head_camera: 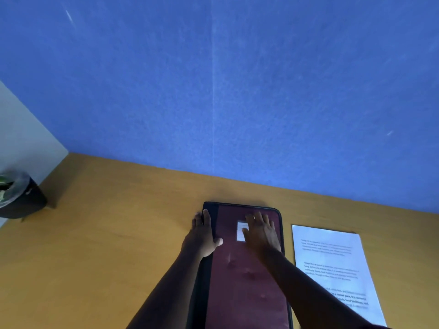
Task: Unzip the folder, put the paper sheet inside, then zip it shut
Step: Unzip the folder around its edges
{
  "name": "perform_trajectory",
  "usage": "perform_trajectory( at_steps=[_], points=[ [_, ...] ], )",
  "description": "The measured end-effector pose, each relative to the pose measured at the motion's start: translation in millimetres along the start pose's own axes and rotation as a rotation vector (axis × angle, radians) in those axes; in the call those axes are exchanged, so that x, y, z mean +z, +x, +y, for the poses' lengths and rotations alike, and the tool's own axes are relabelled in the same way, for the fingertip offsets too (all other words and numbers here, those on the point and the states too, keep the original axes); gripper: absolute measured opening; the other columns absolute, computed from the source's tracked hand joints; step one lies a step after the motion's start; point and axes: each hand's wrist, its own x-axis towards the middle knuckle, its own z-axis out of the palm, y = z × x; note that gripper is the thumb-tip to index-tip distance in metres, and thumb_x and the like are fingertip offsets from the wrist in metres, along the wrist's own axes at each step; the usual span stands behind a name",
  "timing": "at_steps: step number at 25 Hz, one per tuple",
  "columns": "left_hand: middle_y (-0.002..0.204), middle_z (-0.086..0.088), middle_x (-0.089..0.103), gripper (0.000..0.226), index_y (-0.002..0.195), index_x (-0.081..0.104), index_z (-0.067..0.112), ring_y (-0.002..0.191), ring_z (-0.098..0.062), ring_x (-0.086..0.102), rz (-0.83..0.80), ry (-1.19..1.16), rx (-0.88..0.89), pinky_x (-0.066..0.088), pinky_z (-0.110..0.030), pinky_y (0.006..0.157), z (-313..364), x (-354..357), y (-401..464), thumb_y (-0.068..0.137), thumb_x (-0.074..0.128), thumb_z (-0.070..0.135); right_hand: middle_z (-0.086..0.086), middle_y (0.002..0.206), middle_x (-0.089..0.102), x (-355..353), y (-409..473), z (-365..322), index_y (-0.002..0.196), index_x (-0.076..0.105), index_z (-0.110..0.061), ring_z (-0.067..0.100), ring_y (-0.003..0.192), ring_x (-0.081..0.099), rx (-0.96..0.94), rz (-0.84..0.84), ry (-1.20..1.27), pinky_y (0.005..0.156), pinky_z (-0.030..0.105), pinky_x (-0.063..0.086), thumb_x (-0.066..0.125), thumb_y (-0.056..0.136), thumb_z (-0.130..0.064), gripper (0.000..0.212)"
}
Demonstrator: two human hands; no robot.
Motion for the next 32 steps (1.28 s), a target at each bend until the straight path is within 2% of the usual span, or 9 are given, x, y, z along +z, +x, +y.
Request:
perform_trajectory(
  at_steps=[5,9,16,22,25,28,32],
  points=[
    [0.163,-0.015,-0.015,0.115,0.153,-0.02,0.01,0.152,-0.032,-0.005,0.005,-0.009,-0.029,0.031,-0.042,0.116,4,-3,7,0.088,0.069,0.042,0.008,0.124,0.052,-9,46,-17,0.122,0.055,-0.013,0.029,0.114,0.046,-0.062,0.003,0.034,0.092,0.041,0.042,0.052,0.093,-0.029,0.033],
    [0.164,-0.016,-0.006,0.12,0.155,-0.015,0.011,0.151,-0.032,0.011,0.058,0.014,-0.052,0.038,-0.041,0.113,4,-2,11,0.082,0.075,0.045,0.01,0.119,0.058,-15,84,-39,0.118,0.058,-0.012,0.031,0.114,0.045,-0.063,-0.106,0.071,0.092,0.042,0.039,0.047,0.096,-0.035,0.033],
    [0.164,-0.012,0.012,0.128,0.157,-0.004,0.015,0.147,-0.027,0.029,0.128,-0.01,-0.032,0.041,-0.036,0.111,-5,-3,16,0.07,0.082,0.052,0.01,0.107,0.065,-11,119,-74,0.101,0.063,-0.012,0.031,0.112,0.052,0.168,-0.254,0.267,0.089,0.04,0.038,0.05,0.09,-0.041,0.034],
    [0.165,-0.012,0.01,0.127,0.157,-0.003,0.017,0.147,-0.029,0.028,0.138,-0.009,-0.042,0.039,-0.038,0.112,-7,2,18,0.069,0.081,0.054,0.008,0.108,0.066,-8,135,-98,0.099,0.061,-0.015,0.029,0.105,0.059,0.385,-0.256,0.343,0.09,0.04,0.041,0.068,0.077,-0.039,0.034],
    [0.164,-0.013,0.009,0.126,0.157,-0.003,0.017,0.148,-0.029,0.027,0.141,-0.005,-0.04,0.038,-0.039,0.113,-8,4,19,0.07,0.081,0.053,0.006,0.109,0.065,-7,142,-102,0.101,0.061,-0.015,0.028,0.105,0.059,0.48,-0.297,0.378,0.091,0.041,0.04,0.072,0.073,-0.031,0.033],
    [0.164,-0.013,0.009,0.126,0.157,-0.004,0.017,0.149,-0.028,0.023,0.147,-0.011,-0.038,0.036,-0.039,0.114,-7,5,19,0.071,0.081,0.053,0.006,0.111,0.065,-4,145,-100,0.102,0.062,-0.015,0.028,0.105,0.059,0.517,-0.301,0.387,0.092,0.041,0.039,0.072,0.074,-0.024,0.031],
    [0.164,-0.014,0.009,0.126,0.157,-0.006,0.015,0.149,-0.029,0.022,0.154,-0.013,-0.035,0.036,-0.038,0.114,-6,4,18,0.072,0.08,0.053,0.006,0.105,0.067,-4,143,-94,0.091,0.06,-0.015,0.027,0.101,0.06,0.522,-0.265,0.386,0.089,0.04,0.036,0.071,0.075,-0.022,0.02]
  ],
)
